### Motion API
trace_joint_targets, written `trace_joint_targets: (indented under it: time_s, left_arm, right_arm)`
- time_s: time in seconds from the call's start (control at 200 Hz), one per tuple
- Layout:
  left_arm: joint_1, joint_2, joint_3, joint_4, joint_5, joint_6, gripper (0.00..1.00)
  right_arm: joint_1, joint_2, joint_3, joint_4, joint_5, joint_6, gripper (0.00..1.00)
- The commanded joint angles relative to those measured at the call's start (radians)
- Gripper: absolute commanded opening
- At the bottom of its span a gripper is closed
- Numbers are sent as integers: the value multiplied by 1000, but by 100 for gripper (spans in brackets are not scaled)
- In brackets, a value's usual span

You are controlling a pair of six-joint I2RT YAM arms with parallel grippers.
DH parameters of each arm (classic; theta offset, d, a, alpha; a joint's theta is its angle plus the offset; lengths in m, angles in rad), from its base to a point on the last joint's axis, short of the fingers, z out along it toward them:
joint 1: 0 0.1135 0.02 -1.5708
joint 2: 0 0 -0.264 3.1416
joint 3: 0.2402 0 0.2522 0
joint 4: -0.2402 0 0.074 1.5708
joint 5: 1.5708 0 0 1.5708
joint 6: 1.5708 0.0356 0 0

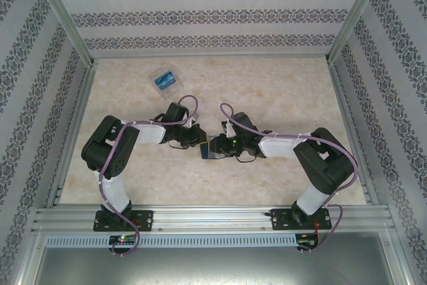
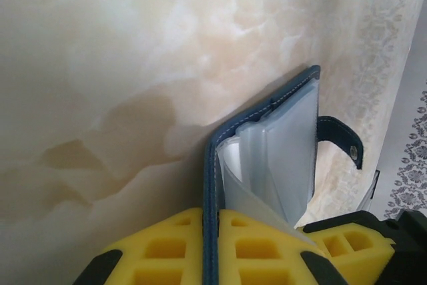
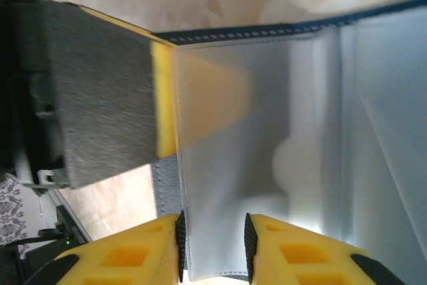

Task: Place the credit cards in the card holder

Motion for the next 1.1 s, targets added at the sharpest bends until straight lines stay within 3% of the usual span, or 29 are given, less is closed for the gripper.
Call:
trace_joint_targets:
  time_s: [0.0, 0.2, 0.46, 0.53, 0.674, 0.864, 1.094]
  left_arm:
    - [38, -18, -40, 42, 4, -33, 16]
    - [102, -79, -118, 153, 62, -103, 25]
    - [154, -187, -121, 59, 39, -77, 29]
    - [159, -223, -102, -50, -30, -38, 38]
    - [159, -302, -41, -248, -132, 51, 43]
    - [168, -398, 14, -415, -256, 103, 44]
    - [206, -450, 96, -560, -402, 128, 45]
  right_arm:
    - [-3, 5, -8, 39, -8, 1, 30]
    - [10, 24, -7, -16, 68, -65, 24]
    - [29, 40, 17, -28, 77, -93, 25]
    - [38, 30, 33, -52, 97, -112, 27]
    - [90, 10, 107, -224, 264, -234, 36]
    - [175, 20, 226, -397, 486, -336, 43]
    - [243, 116, 335, -465, 645, -375, 53]
